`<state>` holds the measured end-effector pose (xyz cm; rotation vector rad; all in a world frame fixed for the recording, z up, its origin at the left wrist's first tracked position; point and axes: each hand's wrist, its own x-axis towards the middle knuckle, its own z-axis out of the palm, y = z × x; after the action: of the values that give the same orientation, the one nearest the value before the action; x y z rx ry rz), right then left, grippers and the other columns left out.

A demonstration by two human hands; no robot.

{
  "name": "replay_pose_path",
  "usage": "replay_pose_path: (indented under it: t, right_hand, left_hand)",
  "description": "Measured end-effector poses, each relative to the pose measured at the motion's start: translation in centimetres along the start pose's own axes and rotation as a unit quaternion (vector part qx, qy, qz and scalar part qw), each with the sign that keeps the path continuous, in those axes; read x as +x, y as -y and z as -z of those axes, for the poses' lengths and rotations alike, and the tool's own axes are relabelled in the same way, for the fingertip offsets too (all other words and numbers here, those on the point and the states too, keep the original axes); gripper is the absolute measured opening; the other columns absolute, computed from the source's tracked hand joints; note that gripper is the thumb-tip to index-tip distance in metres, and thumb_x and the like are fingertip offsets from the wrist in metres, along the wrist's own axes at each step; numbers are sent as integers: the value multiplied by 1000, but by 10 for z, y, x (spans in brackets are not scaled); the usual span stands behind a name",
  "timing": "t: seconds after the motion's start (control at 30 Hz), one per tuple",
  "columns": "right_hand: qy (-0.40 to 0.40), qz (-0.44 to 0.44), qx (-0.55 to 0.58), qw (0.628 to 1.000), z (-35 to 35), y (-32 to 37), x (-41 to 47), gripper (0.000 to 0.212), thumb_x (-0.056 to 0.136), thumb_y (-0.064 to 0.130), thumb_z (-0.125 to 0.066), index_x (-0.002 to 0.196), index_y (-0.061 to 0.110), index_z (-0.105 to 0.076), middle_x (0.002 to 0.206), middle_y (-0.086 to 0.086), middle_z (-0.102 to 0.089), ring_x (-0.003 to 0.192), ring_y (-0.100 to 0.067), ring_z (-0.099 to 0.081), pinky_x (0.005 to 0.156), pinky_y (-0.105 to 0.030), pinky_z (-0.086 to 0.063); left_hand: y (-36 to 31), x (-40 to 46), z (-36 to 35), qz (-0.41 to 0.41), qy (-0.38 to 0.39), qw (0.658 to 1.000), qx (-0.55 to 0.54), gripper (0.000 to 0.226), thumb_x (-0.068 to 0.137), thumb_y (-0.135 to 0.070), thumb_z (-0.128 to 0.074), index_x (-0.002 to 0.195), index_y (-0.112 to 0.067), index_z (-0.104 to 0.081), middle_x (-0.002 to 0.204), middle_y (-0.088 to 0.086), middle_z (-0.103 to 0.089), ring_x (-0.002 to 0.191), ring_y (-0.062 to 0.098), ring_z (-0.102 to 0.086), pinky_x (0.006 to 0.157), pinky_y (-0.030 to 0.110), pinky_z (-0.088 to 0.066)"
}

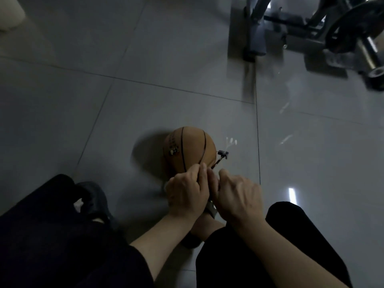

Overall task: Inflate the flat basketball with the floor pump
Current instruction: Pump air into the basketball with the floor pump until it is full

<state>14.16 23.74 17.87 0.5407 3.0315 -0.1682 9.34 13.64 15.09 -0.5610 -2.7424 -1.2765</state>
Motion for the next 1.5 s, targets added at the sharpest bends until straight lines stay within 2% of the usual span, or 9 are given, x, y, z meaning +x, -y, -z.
replay_pose_path:
  t: [0.13,0.3,0.47,0.6,0.73,0.83,1.0,1.17,1.5]
  right_hand:
    - [35,-18,-6,999,-37,-10,7,54,95,56,-8,73,24,-45,54,4,-44,40,-11,-26,42,-26,-16]
    - [21,-25,10,999,-69,-11,25,43,92,46,-25,55,25,-31,40,1,-46,35,-10,-8,44,-17,-3]
    - [63,-19,-3,998,-68,-24,19,67,89,55,-2,77,21,-59,69,-2,-64,57,-22,-57,46,-28,-23]
    - [125,-35,14,991,-42,-25,5,55,96,56,-9,76,22,-46,67,1,-55,55,-17,-49,48,-30,-25]
    - [82,-6,59,995,23,-18,3,43,97,55,-17,80,20,-36,60,2,-44,48,-13,-38,49,-31,-33]
    - [16,28,64,997,78,-18,3,45,94,53,-17,82,17,-42,60,-2,-51,50,-18,-48,56,-40,-48]
    - [-17,8,40,999,76,-16,2,37,96,42,-21,74,20,-40,56,0,-45,45,-15,-41,46,-31,-35]
    - [83,-27,15,996,3,-9,-5,37,96,44,-20,70,24,-36,63,4,-45,48,-14,-39,46,-29,-26]
    - [148,-17,9,989,-50,-16,31,36,99,40,-24,71,21,-36,64,3,-44,49,-14,-36,46,-28,-25]
  left_hand:
    - [26,-4,-34,26,34,999,14,42,92,-31,-30,62,-15,-54,49,7,-59,44,29,-57,46,25,-35]
    - [45,1,-55,62,60,996,5,44,93,-33,-27,62,-14,-53,50,6,-58,45,28,-57,49,26,-35]
    - [28,3,-49,54,90,994,38,40,92,-33,-31,65,-17,-57,53,5,-62,48,27,-60,46,26,-36]
    - [4,-7,-27,54,158,986,2,24,98,-39,-35,84,-22,-45,66,1,-64,63,20,-63,48,20,-30]
    - [-27,7,12,-37,41,998,-15,28,94,-31,-48,117,-15,-51,56,1,-65,54,13,-60,43,3,-30]
    - [-57,19,35,-106,-36,993,-38,35,92,-32,-40,124,-19,-43,51,0,-62,48,15,-60,51,18,-41]
    - [-59,21,31,-94,-68,991,-68,31,91,-24,-35,120,-21,-46,53,1,-59,46,21,-58,47,28,-46]
    - [-3,-8,-10,-58,-3,997,-41,35,84,-16,-33,94,-10,-65,55,5,-63,47,23,-59,46,20,-35]
    - [50,-3,-61,-2,27,999,-42,17,84,-17,-31,76,-21,-45,49,-1,-51,40,17,-47,40,23,-29]
